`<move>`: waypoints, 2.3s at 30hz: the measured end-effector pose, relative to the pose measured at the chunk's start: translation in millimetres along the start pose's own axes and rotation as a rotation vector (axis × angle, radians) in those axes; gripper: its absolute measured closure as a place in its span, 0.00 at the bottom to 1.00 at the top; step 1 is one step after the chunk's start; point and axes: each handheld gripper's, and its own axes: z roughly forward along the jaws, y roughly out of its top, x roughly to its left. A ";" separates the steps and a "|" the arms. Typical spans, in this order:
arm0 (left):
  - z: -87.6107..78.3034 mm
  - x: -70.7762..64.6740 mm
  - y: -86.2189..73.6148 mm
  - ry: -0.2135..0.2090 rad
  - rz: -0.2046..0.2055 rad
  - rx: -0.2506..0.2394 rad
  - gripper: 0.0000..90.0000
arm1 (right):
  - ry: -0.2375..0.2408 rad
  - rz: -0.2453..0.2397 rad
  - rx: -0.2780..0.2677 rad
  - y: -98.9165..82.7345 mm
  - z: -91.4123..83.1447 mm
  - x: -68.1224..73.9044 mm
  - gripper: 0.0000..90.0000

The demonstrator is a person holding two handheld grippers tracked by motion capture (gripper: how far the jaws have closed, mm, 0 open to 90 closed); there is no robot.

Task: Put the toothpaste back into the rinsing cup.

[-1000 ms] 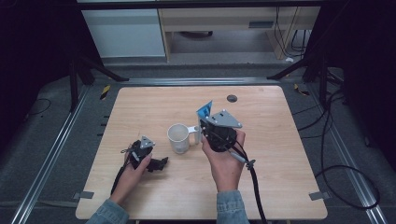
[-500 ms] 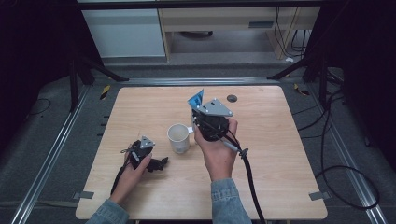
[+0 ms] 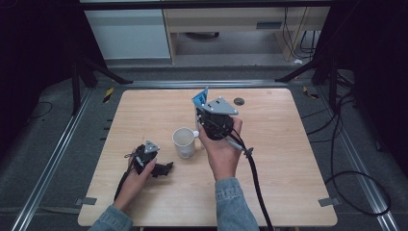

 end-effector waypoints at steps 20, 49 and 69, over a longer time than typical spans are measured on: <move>0.0 -0.1 0.0 0.000 -0.002 0.000 0.00 | 0.042 0.021 -0.006 3.7 12.8 6.4 0.84; -0.3 0.1 0.1 -0.003 -0.001 0.003 0.00 | 0.113 0.021 0.046 -7.5 38.4 30.5 0.84; 0.0 -0.1 -0.2 -0.002 0.000 -0.002 0.00 | 0.113 0.051 0.108 -39.0 64.0 25.5 0.84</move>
